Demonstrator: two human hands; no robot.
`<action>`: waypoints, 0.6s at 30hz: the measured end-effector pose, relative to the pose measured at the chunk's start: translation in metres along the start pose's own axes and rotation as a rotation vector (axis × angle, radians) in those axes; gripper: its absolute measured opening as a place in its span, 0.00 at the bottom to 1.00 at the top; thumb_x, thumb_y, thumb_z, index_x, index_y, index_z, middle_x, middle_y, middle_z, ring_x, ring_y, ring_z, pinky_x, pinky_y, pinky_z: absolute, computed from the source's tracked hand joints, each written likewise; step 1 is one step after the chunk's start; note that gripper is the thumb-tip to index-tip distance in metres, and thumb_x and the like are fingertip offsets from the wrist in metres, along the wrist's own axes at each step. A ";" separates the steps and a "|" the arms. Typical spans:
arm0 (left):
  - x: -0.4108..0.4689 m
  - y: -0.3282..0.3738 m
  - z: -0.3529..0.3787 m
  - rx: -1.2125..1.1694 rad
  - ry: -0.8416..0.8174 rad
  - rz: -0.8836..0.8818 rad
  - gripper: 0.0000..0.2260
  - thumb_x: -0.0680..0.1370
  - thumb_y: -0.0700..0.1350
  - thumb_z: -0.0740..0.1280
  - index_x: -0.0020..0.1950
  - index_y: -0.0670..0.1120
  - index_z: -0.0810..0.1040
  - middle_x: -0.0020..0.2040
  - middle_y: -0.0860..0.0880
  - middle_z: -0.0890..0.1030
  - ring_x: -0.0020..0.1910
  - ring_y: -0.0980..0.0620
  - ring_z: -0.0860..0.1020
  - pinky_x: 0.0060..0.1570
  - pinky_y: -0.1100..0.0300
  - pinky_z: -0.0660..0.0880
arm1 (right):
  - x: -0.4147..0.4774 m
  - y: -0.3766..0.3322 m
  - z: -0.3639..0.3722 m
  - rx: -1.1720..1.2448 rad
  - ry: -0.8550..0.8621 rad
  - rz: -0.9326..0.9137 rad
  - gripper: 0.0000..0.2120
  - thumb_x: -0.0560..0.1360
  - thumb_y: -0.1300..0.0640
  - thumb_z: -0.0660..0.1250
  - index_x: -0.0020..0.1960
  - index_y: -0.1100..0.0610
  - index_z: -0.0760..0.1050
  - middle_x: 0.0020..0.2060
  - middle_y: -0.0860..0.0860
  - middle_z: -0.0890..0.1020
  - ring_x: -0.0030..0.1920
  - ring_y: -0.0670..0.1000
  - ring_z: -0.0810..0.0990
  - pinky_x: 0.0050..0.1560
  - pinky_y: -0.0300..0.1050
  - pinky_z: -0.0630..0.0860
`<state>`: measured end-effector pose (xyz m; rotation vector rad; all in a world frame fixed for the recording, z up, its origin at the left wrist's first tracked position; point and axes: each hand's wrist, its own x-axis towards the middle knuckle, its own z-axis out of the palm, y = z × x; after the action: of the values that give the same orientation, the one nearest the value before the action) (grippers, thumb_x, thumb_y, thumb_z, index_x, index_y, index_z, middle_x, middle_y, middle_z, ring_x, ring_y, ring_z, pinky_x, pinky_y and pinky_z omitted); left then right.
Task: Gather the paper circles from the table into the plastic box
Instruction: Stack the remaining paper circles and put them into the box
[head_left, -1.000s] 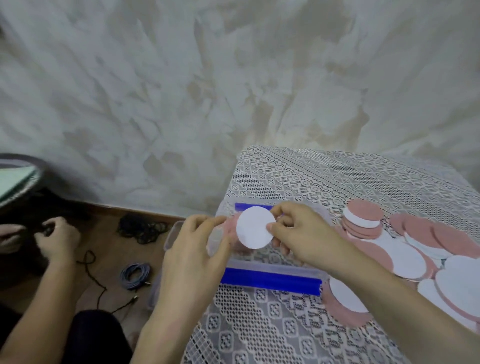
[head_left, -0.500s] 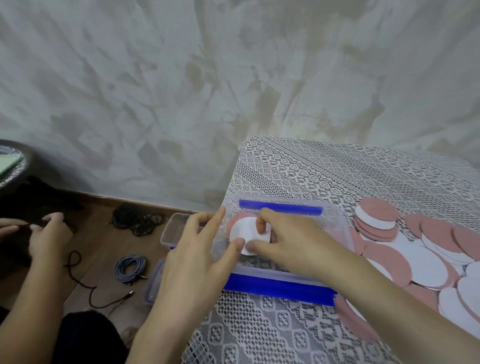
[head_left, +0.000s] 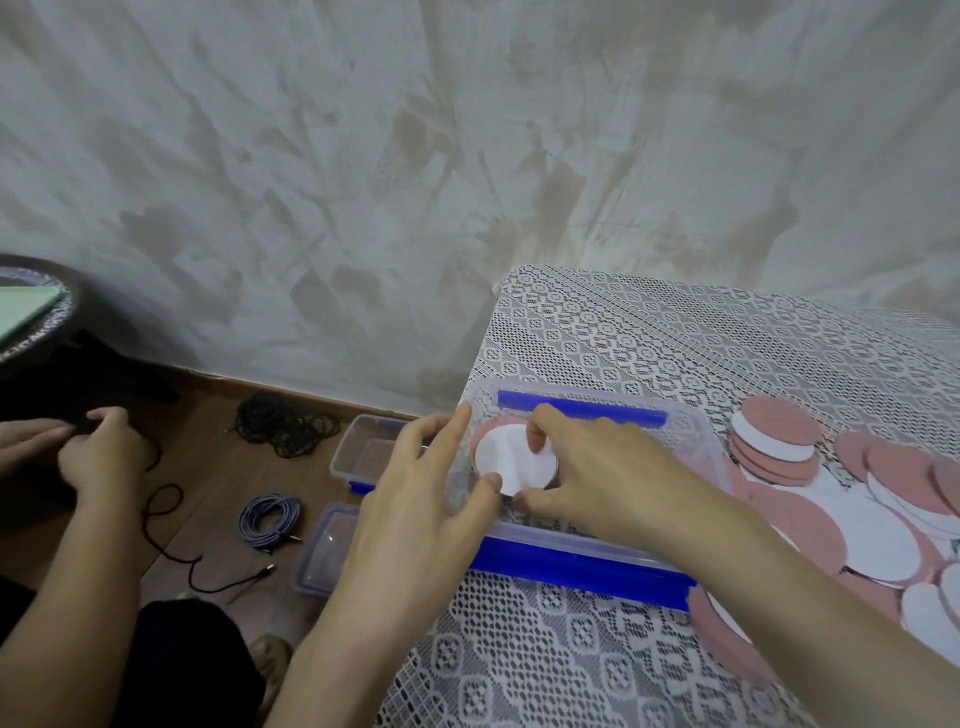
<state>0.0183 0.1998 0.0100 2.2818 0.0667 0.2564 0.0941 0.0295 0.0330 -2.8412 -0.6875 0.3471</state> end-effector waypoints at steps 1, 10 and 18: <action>0.000 -0.001 0.000 -0.006 0.001 0.004 0.27 0.80 0.56 0.64 0.78 0.62 0.60 0.68 0.67 0.65 0.60 0.65 0.71 0.52 0.66 0.72 | 0.001 0.001 0.001 0.008 -0.001 -0.002 0.20 0.73 0.36 0.67 0.55 0.44 0.62 0.42 0.45 0.80 0.43 0.50 0.78 0.37 0.48 0.71; 0.002 -0.005 0.002 0.049 0.001 0.029 0.27 0.80 0.56 0.64 0.78 0.62 0.60 0.64 0.71 0.64 0.55 0.83 0.62 0.43 0.79 0.67 | 0.012 0.008 0.013 0.146 0.102 -0.075 0.17 0.79 0.49 0.68 0.66 0.48 0.68 0.41 0.44 0.79 0.44 0.49 0.76 0.33 0.39 0.62; 0.001 -0.001 0.004 0.066 0.012 0.021 0.28 0.79 0.56 0.63 0.79 0.60 0.61 0.66 0.66 0.66 0.52 0.70 0.69 0.46 0.67 0.69 | 0.012 0.012 0.016 0.118 0.115 -0.090 0.19 0.78 0.43 0.68 0.64 0.45 0.66 0.39 0.40 0.74 0.42 0.47 0.74 0.33 0.40 0.63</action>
<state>0.0202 0.1981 0.0069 2.3478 0.0582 0.2824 0.1049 0.0264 0.0123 -2.6844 -0.7427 0.2009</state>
